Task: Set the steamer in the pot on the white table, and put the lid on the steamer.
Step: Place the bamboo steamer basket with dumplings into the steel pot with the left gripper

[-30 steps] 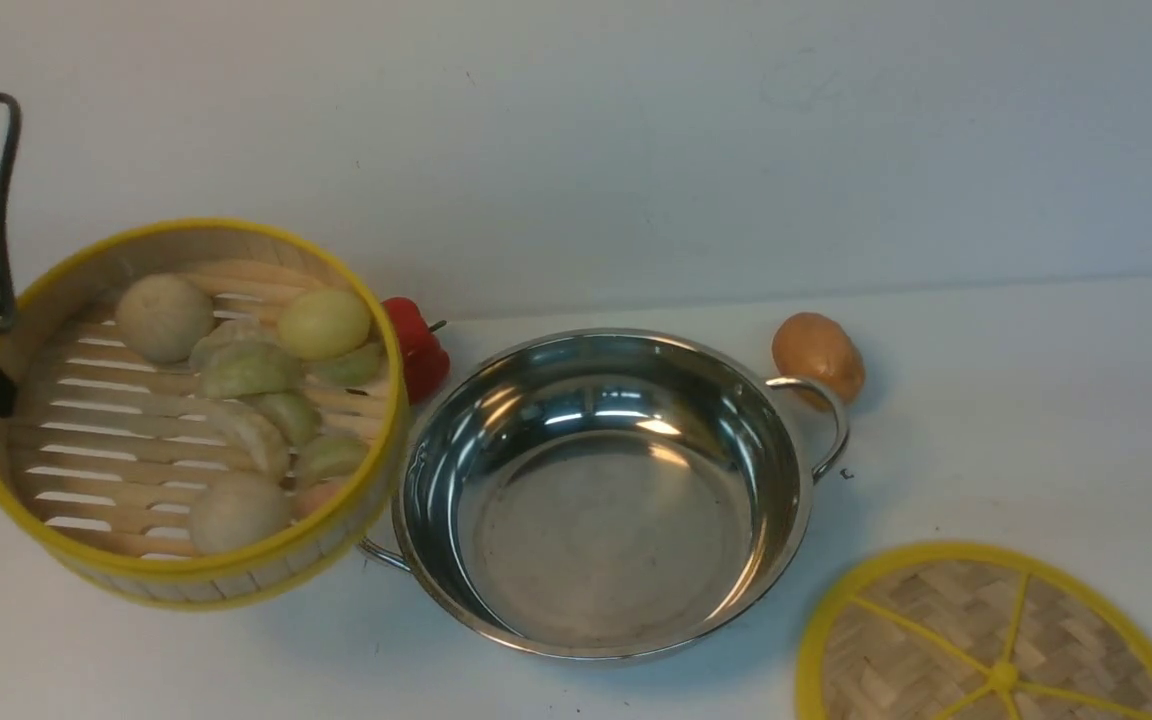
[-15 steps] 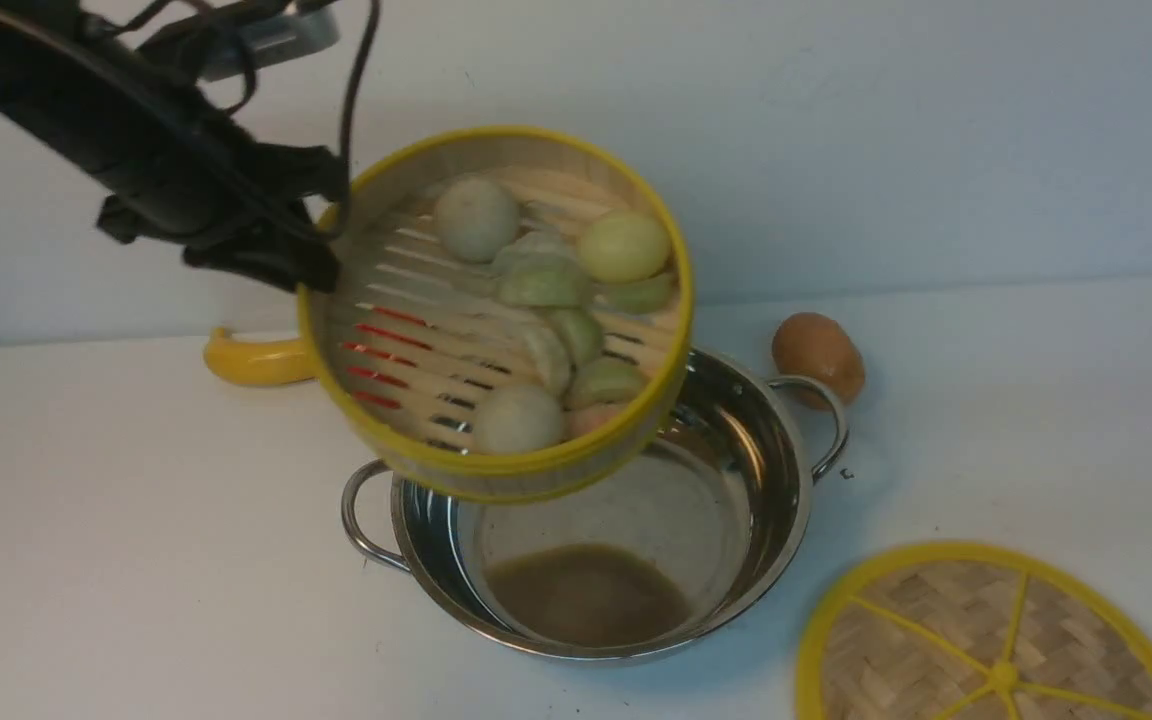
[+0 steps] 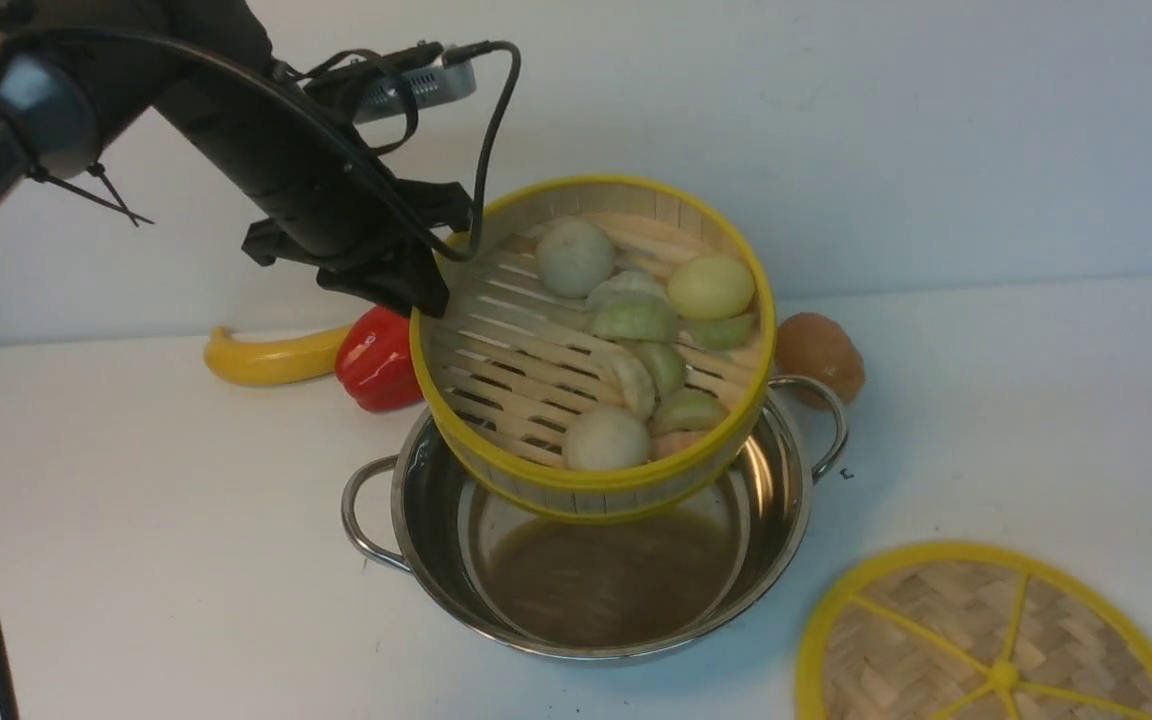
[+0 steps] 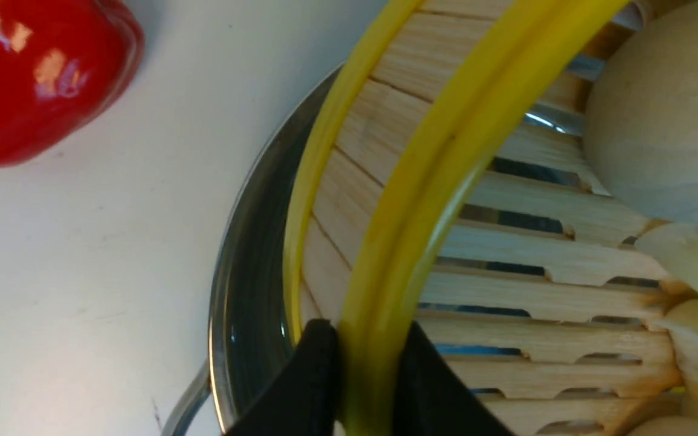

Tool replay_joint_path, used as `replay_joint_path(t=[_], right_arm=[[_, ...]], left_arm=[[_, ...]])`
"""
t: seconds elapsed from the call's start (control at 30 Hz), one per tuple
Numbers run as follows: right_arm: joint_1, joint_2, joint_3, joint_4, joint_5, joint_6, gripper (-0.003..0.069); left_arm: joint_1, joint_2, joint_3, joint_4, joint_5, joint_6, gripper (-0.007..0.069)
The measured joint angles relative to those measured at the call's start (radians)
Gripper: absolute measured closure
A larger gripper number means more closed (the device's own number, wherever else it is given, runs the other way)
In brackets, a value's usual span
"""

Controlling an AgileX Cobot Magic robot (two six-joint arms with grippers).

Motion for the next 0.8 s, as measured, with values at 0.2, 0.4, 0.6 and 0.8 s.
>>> replay_joint_path(t=[0.2, 0.4, 0.6, 0.8], right_arm=[[0.0, 0.0, 0.0, 0.0, 0.0, 0.0, 0.041], [0.0, 0.0, 0.0, 0.0, 0.0, 0.0, 0.041], [0.0, 0.0, 0.0, 0.0, 0.0, 0.0, 0.041], [0.0, 0.0, 0.0, 0.0, 0.0, 0.0, 0.041]], left_arm=[[0.0, 0.008, 0.0, 0.002, 0.0, -0.019, 0.0541], [0.0, 0.009, 0.002, 0.01, -0.001, -0.043, 0.0541], [0.0, 0.002, 0.093, -0.008, -0.005, -0.056, 0.0541], [0.0, 0.002, 0.136, 0.017, -0.002, -0.041, 0.0541]])
